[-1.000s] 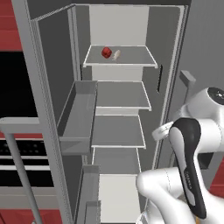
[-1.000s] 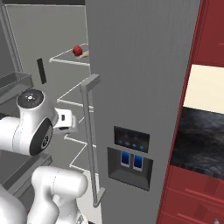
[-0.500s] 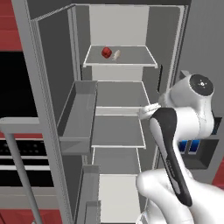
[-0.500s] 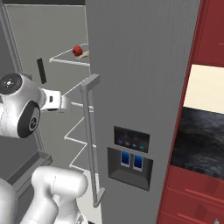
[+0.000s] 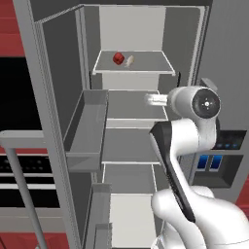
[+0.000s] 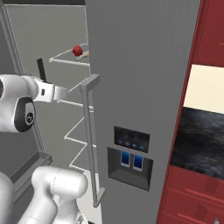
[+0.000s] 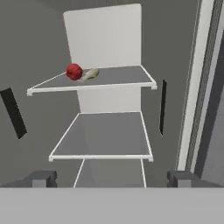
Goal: Place one bell pepper and one fish in each tupperware on the nearby counter, to pack two identical lunches.
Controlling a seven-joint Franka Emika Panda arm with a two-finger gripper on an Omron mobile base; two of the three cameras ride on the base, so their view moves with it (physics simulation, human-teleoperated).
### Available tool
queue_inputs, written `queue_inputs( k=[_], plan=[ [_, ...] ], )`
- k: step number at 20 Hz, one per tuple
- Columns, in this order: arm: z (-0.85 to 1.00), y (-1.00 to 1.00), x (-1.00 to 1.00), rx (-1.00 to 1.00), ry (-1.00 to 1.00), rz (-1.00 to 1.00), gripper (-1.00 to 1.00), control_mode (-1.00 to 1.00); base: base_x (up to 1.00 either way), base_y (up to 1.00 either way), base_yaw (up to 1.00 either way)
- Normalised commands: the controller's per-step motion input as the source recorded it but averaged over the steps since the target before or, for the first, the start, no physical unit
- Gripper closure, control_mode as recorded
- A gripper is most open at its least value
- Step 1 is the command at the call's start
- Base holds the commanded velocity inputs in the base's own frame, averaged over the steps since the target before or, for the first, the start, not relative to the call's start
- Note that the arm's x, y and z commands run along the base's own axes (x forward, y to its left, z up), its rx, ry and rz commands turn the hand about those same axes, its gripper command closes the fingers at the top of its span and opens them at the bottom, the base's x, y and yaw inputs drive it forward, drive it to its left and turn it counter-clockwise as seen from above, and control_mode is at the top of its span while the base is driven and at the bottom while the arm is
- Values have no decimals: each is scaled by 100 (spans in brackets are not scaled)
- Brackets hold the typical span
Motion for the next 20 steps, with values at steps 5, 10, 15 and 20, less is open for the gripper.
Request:
queue_inputs(
  k=[5,10,15,20],
  plan=[
    [73,-2,2,15,-6,4,-100,-100,0,0,0],
    [60,0,29,13,2,19,-100,-100,0,0,0],
    [0,10,35,0,7,6,-100,-100,0,0,0],
    [-17,30,51,-13,2,0,-100,-100,0,0,0]
  ],
)
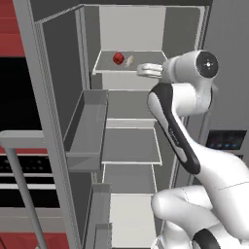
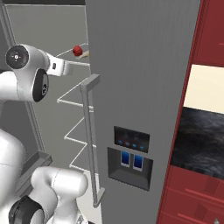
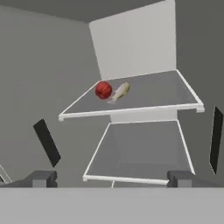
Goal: Place one bell pepper and one fish in each tupperware on the nearby counter, to pack two identical lunches.
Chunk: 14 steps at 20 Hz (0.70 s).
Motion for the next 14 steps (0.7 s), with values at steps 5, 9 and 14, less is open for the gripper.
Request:
queue_inputs(
  k=[5,9,14],
  plan=[
    [0,1,46,-7,10,0,-100,-100,0,0,0],
    [0,0,62,-1,14,0,-100,-100,0,0,0],
    [-1,0,59,-1,0,0,-100,-100,0,0,0]
  ],
)
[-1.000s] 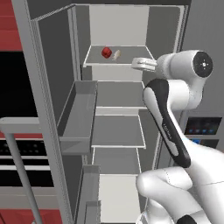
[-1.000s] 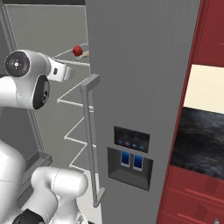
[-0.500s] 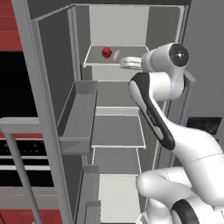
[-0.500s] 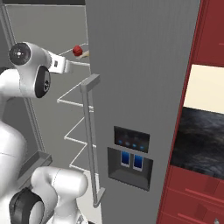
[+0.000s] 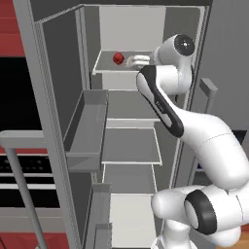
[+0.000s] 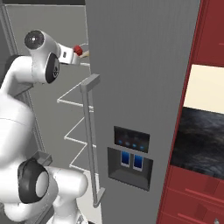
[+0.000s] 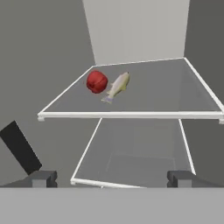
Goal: Place one bell pepper and one fish in each tupperware on the nearby counter, to pack two identical lunches.
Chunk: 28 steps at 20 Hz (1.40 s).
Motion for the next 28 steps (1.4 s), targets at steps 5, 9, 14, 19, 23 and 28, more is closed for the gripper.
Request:
queue_inputs(
  k=[5,9,14,19,23,28],
  plan=[
    [-19,0,68,-3,0,0,-100,-100,0,0,0],
    [-10,0,58,-3,0,-2,-100,-100,0,0,0],
    [-6,6,54,-1,0,-4,-100,-100,0,0,0],
    [-4,11,51,0,3,-4,-100,-100,0,0,0],
    [-1,16,41,0,4,0,-100,-100,0,0,0],
    [-13,5,51,0,3,0,-100,-100,0,0,0]
  ],
)
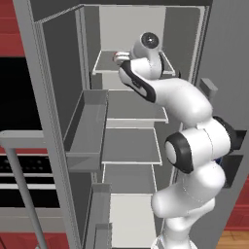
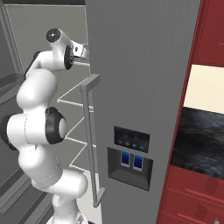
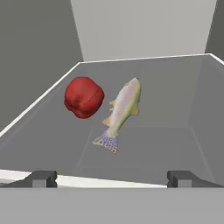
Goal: Place one bell pepper and one fish in each tupperware on the nearby counter, to pack two identical lunches.
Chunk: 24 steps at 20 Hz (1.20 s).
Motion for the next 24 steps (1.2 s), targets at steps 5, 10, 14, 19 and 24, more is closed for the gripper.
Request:
queue_inputs(
  k=[5,10,14,19,24],
  plan=[
    [-12,5,54,0,2,0,-100,-100,0,0,0],
    [-15,10,58,-2,1,0,-100,-100,0,0,0],
    [-32,0,42,-5,5,-5,-100,-100,0,0,0],
    [-36,0,42,-6,12,-11,100,-100,0,0,0],
    [-61,-25,0,-4,23,-17,100,-100,0,0,0]
  ],
)
